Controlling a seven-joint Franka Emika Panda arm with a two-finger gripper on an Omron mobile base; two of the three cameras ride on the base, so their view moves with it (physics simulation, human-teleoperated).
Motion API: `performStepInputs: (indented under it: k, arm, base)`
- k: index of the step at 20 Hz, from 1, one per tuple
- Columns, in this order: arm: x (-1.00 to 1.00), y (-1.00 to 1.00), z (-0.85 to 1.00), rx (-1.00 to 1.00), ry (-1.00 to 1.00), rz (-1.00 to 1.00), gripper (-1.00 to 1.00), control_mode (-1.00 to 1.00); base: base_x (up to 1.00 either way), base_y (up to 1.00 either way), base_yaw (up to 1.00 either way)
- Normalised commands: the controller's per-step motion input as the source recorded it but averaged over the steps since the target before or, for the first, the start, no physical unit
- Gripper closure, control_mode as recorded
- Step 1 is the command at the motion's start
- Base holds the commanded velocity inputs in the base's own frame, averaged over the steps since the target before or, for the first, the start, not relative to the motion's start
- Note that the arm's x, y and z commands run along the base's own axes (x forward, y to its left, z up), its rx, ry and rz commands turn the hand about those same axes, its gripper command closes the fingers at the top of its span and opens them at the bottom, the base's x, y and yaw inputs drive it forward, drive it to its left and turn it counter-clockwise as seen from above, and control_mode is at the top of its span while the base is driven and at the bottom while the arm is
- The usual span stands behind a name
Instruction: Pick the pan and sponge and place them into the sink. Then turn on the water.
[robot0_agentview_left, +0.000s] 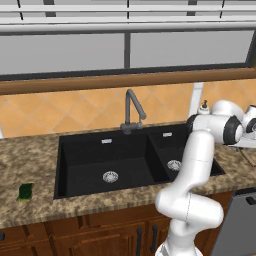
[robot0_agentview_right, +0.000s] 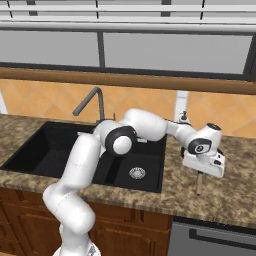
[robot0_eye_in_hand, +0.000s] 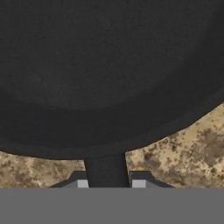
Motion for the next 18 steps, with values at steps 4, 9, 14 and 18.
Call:
performStepInputs:
  k: [4, 9, 14, 18]
  arm:
    - [-0.69, 0.34, 0.43, -0.01, -0.08, 0.11, 1.0, -1.0]
    - [-0.74, 0.62, 0.39, -0.08, -0.13, 0.15, 1.0, -1.0]
    - [-0.29, 0.94, 0.41, -0.1, -0.1, 0.25, 1.0, -1.0]
    - [-0.2, 1.0, 0.54, -0.14, 0.0, 0.31, 1.0, -1.0]
  base:
    - [0.0, 0.0, 0.0]
    - [0.0, 0.0, 0.0]
    - [0.0, 0.0, 0.0]
    - [0.0, 0.0, 0.0]
